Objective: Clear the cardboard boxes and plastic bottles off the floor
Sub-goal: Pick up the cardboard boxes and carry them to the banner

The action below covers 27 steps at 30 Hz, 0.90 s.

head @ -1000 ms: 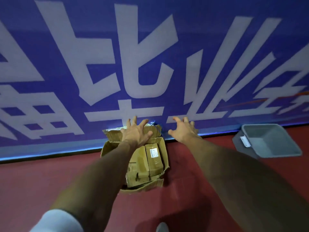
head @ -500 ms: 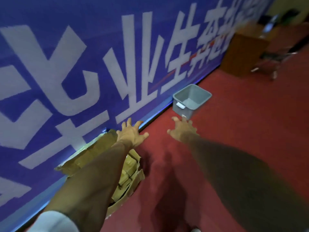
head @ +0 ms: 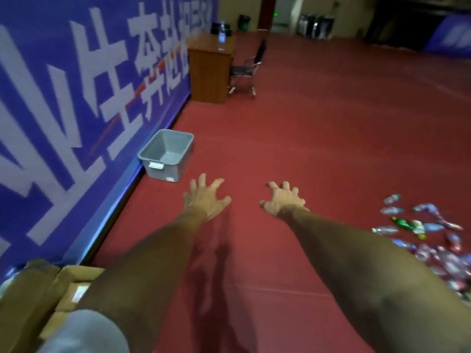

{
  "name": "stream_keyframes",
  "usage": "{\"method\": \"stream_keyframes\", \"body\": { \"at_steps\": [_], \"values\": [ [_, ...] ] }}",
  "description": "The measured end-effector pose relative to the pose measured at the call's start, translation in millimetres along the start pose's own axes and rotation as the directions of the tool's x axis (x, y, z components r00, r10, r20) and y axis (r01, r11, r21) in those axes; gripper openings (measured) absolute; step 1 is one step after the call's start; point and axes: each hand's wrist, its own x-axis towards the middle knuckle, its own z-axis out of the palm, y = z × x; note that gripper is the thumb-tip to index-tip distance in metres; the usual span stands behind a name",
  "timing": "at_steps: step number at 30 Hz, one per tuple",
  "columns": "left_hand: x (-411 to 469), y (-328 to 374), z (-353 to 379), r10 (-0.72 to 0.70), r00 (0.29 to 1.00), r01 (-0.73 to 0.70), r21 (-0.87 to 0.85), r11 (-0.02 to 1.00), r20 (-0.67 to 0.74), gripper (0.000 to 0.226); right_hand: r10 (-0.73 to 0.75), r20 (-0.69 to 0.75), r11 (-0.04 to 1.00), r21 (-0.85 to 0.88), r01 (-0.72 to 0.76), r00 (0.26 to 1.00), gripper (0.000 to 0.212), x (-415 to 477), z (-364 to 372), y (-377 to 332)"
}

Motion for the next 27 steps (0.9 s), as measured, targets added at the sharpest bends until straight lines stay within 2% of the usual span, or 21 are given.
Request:
{"method": "stream_keyframes", "body": {
  "at_steps": [5, 8, 12, 21, 27],
  "values": [
    [-40, 111, 50, 0.174, 0.98, -0.174, -0.005, 0.985, 0.092, 0.065, 0.17, -0.043, 0.984, 0.056, -0.168, 0.984, 0.069, -59, -10, 127],
    [-72, 165, 74, 0.237, 0.965, -0.236, -0.022, 0.971, 0.115, 0.066, 0.215, -0.068, 0.975, 0.064, -0.211, 0.974, 0.07, -96, -10, 186],
    [-132, 261, 123, 0.385, 0.909, -0.387, -0.016, 0.922, 0.162, 0.067, 0.345, -0.09, 0.935, 0.114, -0.335, 0.934, 0.071, -170, -11, 289],
    [-233, 460, 223, 0.645, 0.703, -0.676, 0.002, 0.737, 0.3, 0.067, 0.619, -0.085, 0.774, 0.233, -0.588, 0.781, 0.074, -297, -17, 502],
    [-261, 596, 295, 0.726, 0.569, -0.777, -0.037, 0.628, 0.386, 0.069, 0.732, -0.081, 0.663, 0.312, -0.68, 0.677, 0.072, -333, -20, 632]
  ]
}}
